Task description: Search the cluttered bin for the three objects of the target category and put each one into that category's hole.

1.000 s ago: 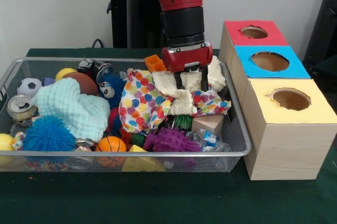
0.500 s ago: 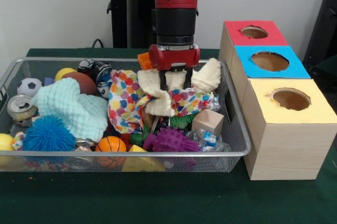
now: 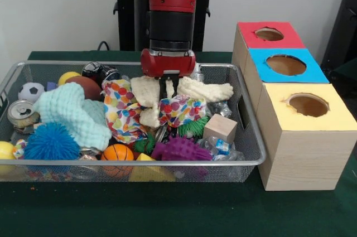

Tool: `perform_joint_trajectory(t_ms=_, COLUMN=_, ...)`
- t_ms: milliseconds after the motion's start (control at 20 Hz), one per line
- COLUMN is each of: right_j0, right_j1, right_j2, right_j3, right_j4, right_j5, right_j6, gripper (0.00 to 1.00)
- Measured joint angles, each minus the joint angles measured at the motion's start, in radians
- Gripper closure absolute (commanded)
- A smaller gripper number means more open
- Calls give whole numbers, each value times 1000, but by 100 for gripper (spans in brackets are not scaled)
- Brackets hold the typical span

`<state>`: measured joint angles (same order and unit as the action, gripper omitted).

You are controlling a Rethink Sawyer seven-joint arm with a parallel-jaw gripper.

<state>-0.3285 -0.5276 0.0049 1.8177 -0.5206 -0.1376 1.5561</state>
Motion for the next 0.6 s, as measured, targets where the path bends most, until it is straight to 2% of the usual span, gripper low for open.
perform_joint_trajectory(t_ms=350, right_j0=-1, right_j1=1, right_j2=-16, right_j3=-8, right_j4=-3, right_j5=0, right_j6=0, gripper=100)
perform_joint_trajectory(t_ms=600, right_j0=-41, right_j1=-31, right_j2=3, right_j3=-8, right_j4=-56, right_j5=4, right_j6=0, gripper=100)
